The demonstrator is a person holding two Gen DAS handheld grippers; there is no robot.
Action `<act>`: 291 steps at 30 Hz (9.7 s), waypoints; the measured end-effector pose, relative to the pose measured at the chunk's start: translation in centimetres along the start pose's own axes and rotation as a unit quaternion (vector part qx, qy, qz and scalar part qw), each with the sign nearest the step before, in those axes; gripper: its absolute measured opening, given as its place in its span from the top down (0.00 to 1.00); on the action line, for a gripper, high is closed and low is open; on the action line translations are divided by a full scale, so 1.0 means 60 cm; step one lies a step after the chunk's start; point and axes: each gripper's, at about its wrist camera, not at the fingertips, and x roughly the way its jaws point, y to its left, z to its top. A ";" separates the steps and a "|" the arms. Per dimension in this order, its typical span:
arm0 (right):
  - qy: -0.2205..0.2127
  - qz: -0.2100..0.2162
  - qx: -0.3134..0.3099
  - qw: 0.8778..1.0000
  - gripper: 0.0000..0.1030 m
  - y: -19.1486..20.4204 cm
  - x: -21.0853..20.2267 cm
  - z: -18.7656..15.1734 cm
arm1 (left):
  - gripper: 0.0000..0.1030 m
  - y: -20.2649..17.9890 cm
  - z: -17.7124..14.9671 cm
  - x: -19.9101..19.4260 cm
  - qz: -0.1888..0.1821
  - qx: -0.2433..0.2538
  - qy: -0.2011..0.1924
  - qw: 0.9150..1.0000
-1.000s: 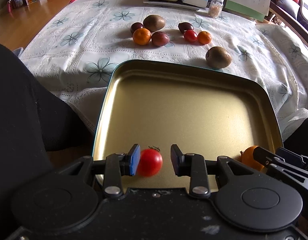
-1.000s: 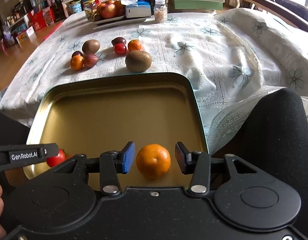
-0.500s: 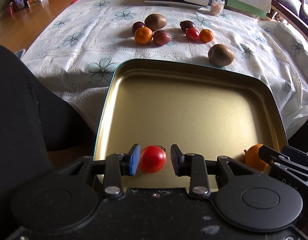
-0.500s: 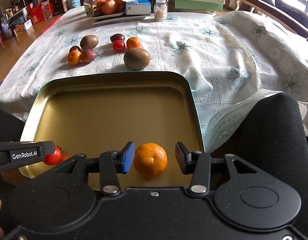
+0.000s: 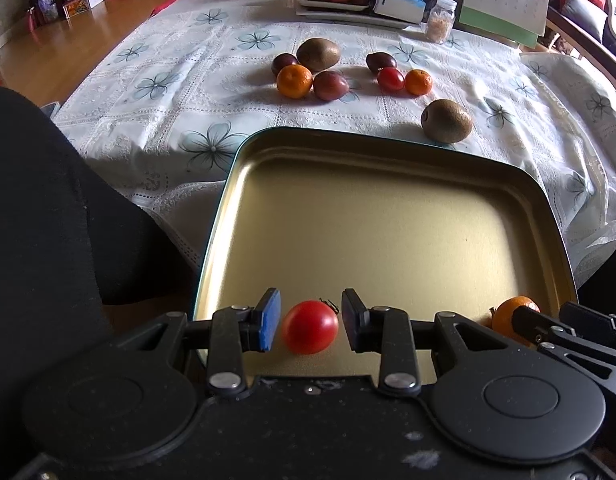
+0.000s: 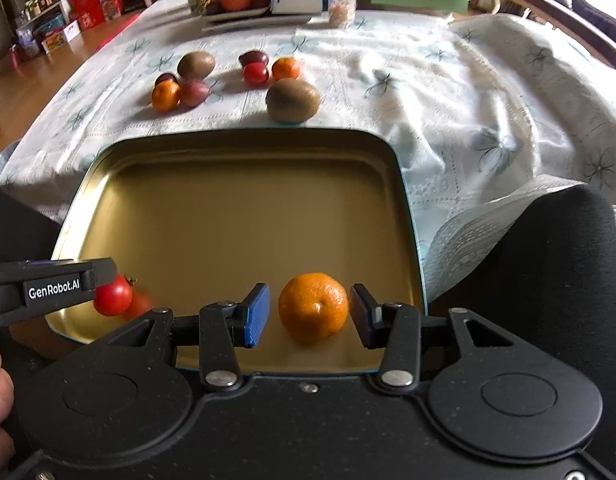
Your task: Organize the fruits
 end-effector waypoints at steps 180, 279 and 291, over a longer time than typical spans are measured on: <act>0.049 0.031 -0.014 0.998 0.38 0.026 0.298 0.300 | 0.64 0.054 0.419 0.323 0.047 -0.063 0.103 0.992; 0.002 0.031 0.087 0.996 0.39 -0.024 0.016 0.047 | 0.66 0.024 0.098 0.049 -0.008 0.007 0.032 0.999; -0.010 0.025 0.068 0.997 0.39 -0.016 0.005 0.043 | 0.66 0.024 0.098 0.050 -0.007 0.006 0.034 0.999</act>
